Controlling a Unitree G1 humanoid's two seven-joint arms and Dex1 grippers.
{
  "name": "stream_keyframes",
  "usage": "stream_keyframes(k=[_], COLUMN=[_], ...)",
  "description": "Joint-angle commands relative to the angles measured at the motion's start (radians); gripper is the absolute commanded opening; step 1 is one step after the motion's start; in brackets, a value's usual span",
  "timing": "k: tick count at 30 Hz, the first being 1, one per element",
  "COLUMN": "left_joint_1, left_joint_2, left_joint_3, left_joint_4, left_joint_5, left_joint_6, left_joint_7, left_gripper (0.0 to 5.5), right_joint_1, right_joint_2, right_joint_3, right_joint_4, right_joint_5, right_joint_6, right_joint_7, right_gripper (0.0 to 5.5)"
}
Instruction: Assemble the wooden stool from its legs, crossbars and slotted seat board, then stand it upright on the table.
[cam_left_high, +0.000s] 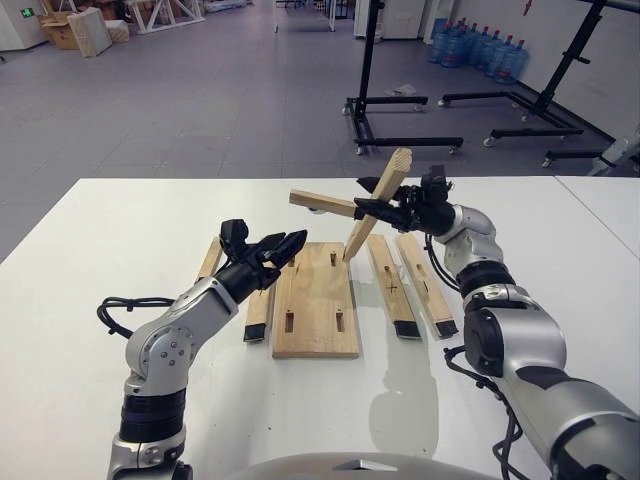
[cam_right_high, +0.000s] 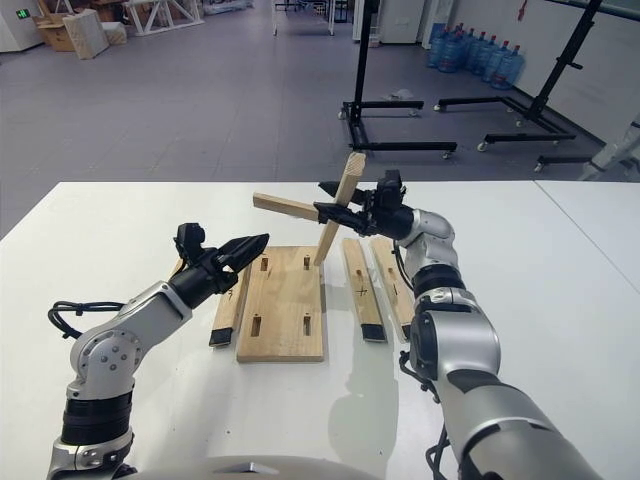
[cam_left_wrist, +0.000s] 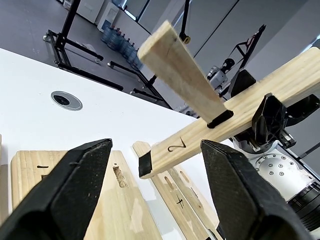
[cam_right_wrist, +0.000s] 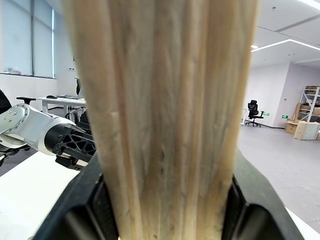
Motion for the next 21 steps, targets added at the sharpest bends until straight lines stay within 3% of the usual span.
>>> stream_keyframes(k=[1, 9, 21], left_joint_1=[-0.006, -0.003, 0.001], left_joint_2=[0.008, 0.009, -0.001], left_joint_3=[0.002, 0.002, -0.001], left_joint_4=[-0.005, -0.008, -0.013], left_joint_5=[0.006, 0.009, 0.009], left_joint_6=[0.020, 0.027, 0.028], left_joint_7=[0.002, 0.002, 0.007], left_gripper=[3.26, 3.26, 3.26], right_joint_1=[-0.037, -0.015, 0.014], right_joint_2=[0.032, 0.068, 0.076], right_joint_3=[-0.013, 0.024, 0.035], right_joint_4=[0.015, 0.036, 0.041], right_joint_5=[-0.008, -0.083, -0.099], right_joint_6=[-0.069, -0.213, -0.209], right_joint_7=[-0.009, -0.028, -0.015], right_gripper=[2.05, 2.05, 2.05])
